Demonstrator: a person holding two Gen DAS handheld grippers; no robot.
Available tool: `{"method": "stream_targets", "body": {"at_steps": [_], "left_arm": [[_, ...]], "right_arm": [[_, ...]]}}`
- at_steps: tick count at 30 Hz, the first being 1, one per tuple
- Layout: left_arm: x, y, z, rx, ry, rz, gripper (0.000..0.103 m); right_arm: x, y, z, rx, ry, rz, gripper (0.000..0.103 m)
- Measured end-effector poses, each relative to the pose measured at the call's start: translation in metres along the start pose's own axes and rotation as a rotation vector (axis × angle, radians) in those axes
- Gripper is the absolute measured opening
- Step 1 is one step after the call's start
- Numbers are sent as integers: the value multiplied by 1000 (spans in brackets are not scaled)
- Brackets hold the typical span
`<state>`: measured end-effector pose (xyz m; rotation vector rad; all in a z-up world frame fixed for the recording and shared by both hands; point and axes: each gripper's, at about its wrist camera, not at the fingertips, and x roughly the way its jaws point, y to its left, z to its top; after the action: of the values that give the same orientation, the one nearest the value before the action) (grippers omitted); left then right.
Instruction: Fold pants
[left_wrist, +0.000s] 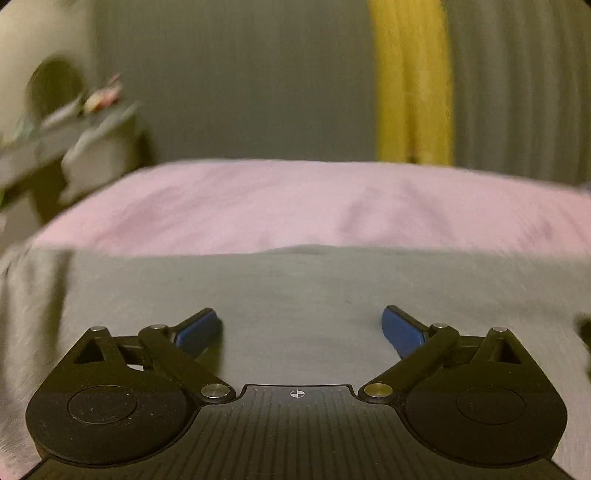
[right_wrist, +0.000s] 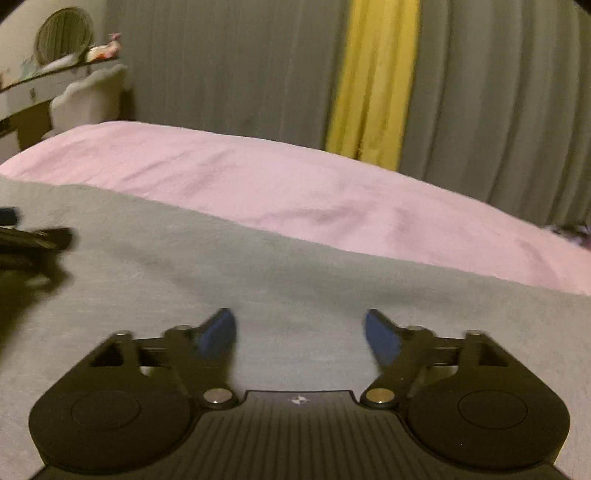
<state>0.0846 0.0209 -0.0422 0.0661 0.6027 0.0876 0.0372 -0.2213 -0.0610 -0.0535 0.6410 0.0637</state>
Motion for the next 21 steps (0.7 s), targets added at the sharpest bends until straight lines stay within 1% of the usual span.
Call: {"method": "stream_targets", "body": {"at_steps": [1,2,3,4,5,6,7,8,9,10,11,12,13,14,15,16,17,18,19,20,21], "left_arm": [[2,12,3,-61,5,54,101],[6,27,3,-134,23,93,101],[6,36,2,-193,35,140,100],[7,47,3,-229,43,226,95],[7,58,3,-245,50,335,92],[5,70,4,-262,53,398,85],[3,82,2,-290,48,445,77],[-3,92,1,-329,39,488,77],[-9,98,1,-360,27,498,77],[-16,100,1,-379,15,477,79],[-26,97,3,-379,5,441,81],[-34,89,4,-361,-3,381,86],[-39,72,8,-326,-7,308,89],[-49,54,10,-272,-7,206,93],[-59,35,10,-226,1,110,97],[-67,16,8,-182,16,2,98],[-75,-6,4,-137,53,-130,98],[-79,-22,1,-106,96,-223,98],[-82,-39,-5,-66,152,-300,98],[-83,-54,-12,-21,200,-319,98],[-80,-62,-20,29,232,-293,98]], "right_arm": [[3,-18,2,17,8,-22,85],[5,-38,4,45,20,-68,88],[4,-59,4,99,29,-100,91],[2,-88,2,188,45,-144,91],[0,-109,1,254,59,-191,91],[-5,-135,-2,324,70,-248,90],[-12,-161,-5,379,85,-314,90],[-18,-183,-9,418,109,-396,90],[-26,-204,-15,464,137,-476,93],[-37,-225,-24,545,157,-529,93],[-53,-244,-34,661,162,-543,93],[-70,-256,-43,767,161,-528,88],[-84,-261,-49,831,157,-473,83],[-92,-261,-52,870,155,-390,83],[-101,-259,-58,915,154,-263,83],[-108,-258,-65,978,150,-111,81],[-115,-258,-76,1045,148,6,80],[-117,-258,-85,1109,159,83,78],[-118,-259,-91,1148,173,102,68],[-121,-265,-96,1186,177,97,59],[-124,-274,-104,1228,192,72,37]]}}
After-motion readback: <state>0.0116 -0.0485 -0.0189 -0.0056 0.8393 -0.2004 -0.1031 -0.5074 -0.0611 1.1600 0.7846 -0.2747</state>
